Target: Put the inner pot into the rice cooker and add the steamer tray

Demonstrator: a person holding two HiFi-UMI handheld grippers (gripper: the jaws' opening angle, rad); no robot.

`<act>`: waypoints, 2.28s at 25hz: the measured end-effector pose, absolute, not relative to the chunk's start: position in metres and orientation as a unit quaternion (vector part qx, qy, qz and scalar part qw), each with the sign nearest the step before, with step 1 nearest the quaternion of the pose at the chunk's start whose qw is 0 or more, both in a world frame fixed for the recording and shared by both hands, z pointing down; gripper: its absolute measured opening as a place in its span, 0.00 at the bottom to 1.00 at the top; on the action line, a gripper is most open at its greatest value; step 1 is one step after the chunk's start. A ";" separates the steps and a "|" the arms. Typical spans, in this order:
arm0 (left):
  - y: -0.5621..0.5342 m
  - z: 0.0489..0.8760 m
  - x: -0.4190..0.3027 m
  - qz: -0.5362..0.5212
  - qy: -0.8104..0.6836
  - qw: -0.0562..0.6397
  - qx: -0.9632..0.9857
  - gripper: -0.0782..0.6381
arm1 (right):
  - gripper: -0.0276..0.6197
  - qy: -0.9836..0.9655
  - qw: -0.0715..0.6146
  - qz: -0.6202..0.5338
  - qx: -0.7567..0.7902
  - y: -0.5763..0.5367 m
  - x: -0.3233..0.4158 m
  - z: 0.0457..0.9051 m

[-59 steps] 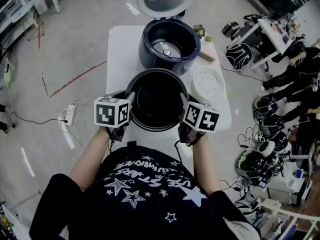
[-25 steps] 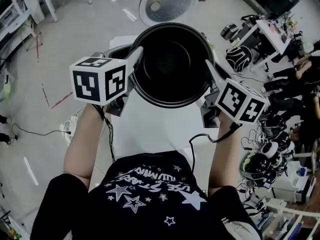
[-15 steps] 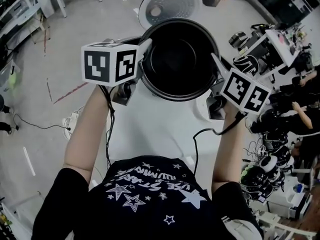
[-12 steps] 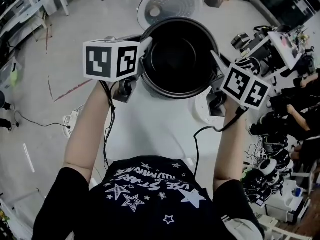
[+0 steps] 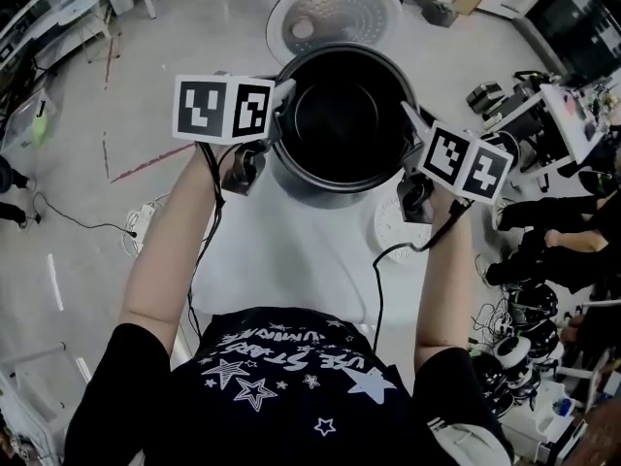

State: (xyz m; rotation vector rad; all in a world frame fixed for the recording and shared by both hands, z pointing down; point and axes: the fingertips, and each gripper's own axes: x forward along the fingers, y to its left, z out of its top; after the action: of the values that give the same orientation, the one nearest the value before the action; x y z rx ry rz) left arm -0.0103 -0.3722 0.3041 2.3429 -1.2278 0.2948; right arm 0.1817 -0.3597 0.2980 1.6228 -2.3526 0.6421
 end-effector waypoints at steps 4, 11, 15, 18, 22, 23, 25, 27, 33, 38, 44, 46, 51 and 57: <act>-0.380 0.316 -0.008 0.117 -0.457 0.248 0.846 0.18 | 0.17 -0.801 0.114 0.226 0.542 -0.370 0.184 0.310; -0.390 0.333 -0.005 0.132 -0.473 0.256 0.832 0.18 | 0.17 -0.803 0.124 0.244 0.530 -0.385 0.188 0.334; -0.394 0.347 -0.003 0.141 -0.479 0.265 0.825 0.18 | 0.17 -0.803 0.134 0.248 0.525 -0.392 0.189 0.347; -0.395 0.357 -0.004 0.149 -0.484 0.270 0.819 0.18 | 0.17 -0.804 0.141 0.252 0.521 -0.396 0.189 0.357; -0.397 0.365 -0.002 0.158 -0.484 0.273 0.816 0.18 | 0.18 -0.805 0.144 0.249 0.519 -0.402 0.190 0.365; -0.397 0.366 -0.001 0.160 -0.483 0.272 0.817 0.18 | 0.18 -0.806 0.144 0.247 0.518 -0.404 0.190 0.365; -0.399 0.368 0.000 0.164 -0.484 0.269 0.816 0.18 | 0.17 -0.808 0.148 0.240 0.517 -0.406 0.190 0.369; -0.401 0.371 0.000 0.169 -0.487 0.266 0.815 0.18 | 0.17 -0.809 0.156 0.230 0.518 -0.409 0.190 0.374; -0.411 0.380 0.000 0.182 -0.494 0.269 0.806 0.19 | 0.17 -0.812 0.171 0.222 0.511 -0.420 0.188 0.387; -0.416 0.399 0.001 0.208 -0.495 0.270 0.799 0.19 | 0.17 -0.816 0.184 0.226 0.499 -0.426 0.187 0.408; -0.420 0.420 -0.001 0.242 -0.501 0.266 0.787 0.20 | 0.18 -0.819 0.213 0.207 0.492 -0.429 0.186 0.423; -0.421 0.424 -0.001 0.253 -0.504 0.259 0.784 0.20 | 0.18 -0.820 0.222 0.204 0.487 -0.429 0.185 0.424; -0.424 0.430 -0.002 0.269 -0.509 0.248 0.779 0.21 | 0.20 -0.819 0.248 0.186 0.483 -0.431 0.184 0.432; -0.427 0.440 -0.003 0.325 -0.524 0.175 0.767 0.23 | 0.25 -0.806 0.303 0.129 0.492 -0.433 0.181 0.441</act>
State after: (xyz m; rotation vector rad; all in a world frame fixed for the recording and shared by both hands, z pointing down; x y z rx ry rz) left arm -0.0034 -0.4265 0.4397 2.1741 -1.4843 0.9221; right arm 0.1808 -0.4327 0.4414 1.3039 -2.1362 0.3431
